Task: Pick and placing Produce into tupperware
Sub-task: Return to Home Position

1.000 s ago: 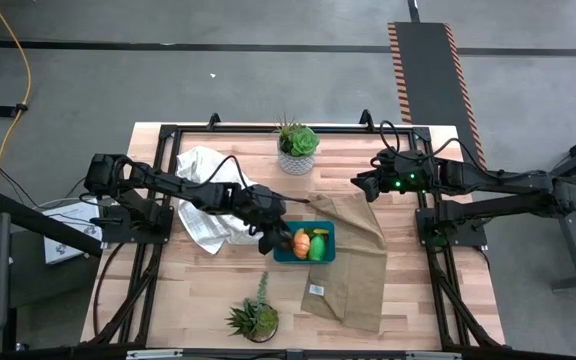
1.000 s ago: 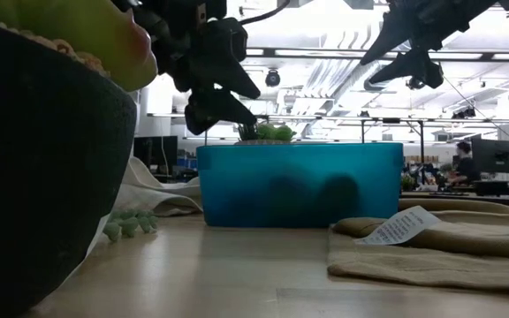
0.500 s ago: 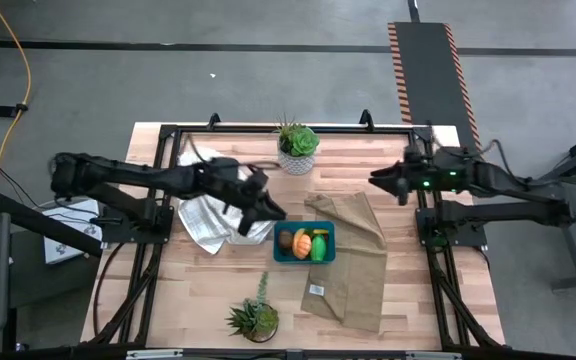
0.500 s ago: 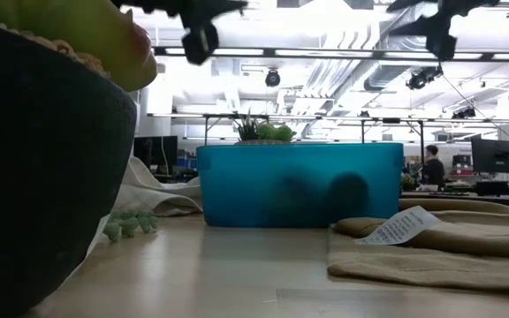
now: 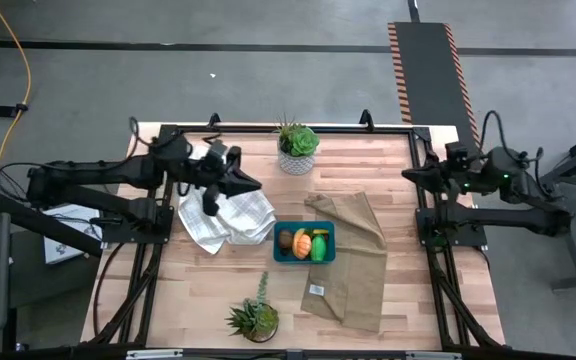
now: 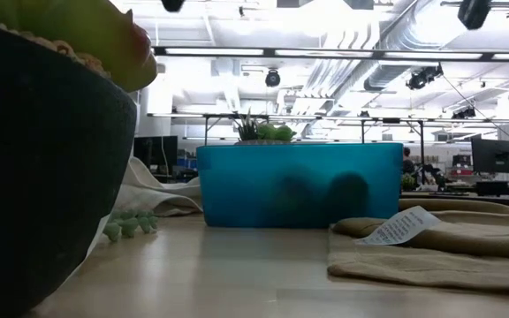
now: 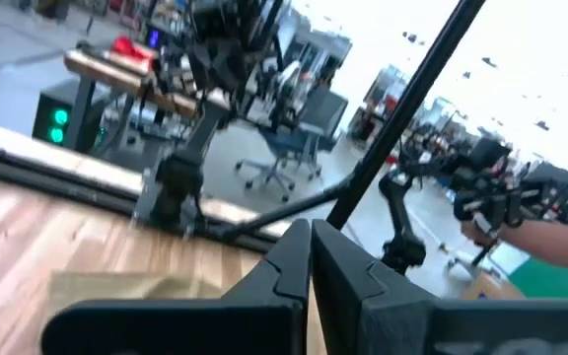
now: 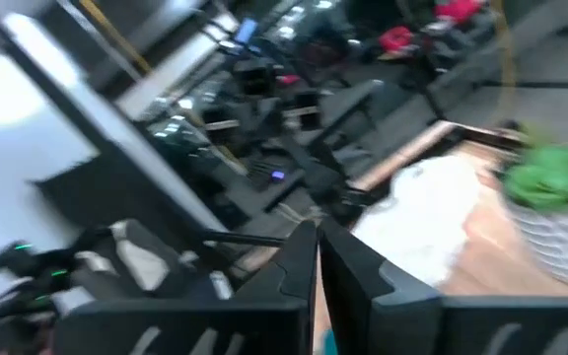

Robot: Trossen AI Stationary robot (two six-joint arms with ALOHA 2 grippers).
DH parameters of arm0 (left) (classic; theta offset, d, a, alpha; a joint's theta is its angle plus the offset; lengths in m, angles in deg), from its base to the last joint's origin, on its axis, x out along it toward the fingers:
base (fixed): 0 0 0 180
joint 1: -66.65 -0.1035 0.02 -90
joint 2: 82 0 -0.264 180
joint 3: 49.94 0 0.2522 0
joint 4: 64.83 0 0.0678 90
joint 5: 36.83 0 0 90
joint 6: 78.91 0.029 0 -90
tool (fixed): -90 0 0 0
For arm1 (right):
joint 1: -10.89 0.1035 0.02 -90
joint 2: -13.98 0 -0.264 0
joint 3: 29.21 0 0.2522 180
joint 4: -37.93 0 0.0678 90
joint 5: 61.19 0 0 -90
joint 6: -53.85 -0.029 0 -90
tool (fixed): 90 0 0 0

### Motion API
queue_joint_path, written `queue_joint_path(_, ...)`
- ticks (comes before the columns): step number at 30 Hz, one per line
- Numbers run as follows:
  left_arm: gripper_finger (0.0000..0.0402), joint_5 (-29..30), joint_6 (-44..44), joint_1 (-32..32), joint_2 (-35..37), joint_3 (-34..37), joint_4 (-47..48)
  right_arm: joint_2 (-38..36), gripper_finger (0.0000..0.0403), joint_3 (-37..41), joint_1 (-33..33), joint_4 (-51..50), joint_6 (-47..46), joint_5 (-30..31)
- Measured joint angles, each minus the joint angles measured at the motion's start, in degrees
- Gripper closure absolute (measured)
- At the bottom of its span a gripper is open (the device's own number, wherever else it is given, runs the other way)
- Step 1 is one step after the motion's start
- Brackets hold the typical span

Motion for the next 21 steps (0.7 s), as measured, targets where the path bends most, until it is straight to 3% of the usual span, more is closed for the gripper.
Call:
queue_joint_path(8, 0.0401, 3.14, -0.94, 2.67, 5.78, 0.00, 0.17, -0.28, 0.0401, 0.00, 0.00, 10.45, 0.04, -9.24)
queue_joint_path(16, 0.0401, 10.66, 1.76, 8.27, 6.26, 0.02, 0.86, -0.28, 0.0403, 0.00, 0.00, 12.36, 3.93, -10.39)
queue_joint_path(21, 0.0401, 11.41, 3.85, 8.26, 6.26, 0.02, 1.88, -1.82, 0.0403, 0.02, 0.00, 10.21, 6.37, -11.04)
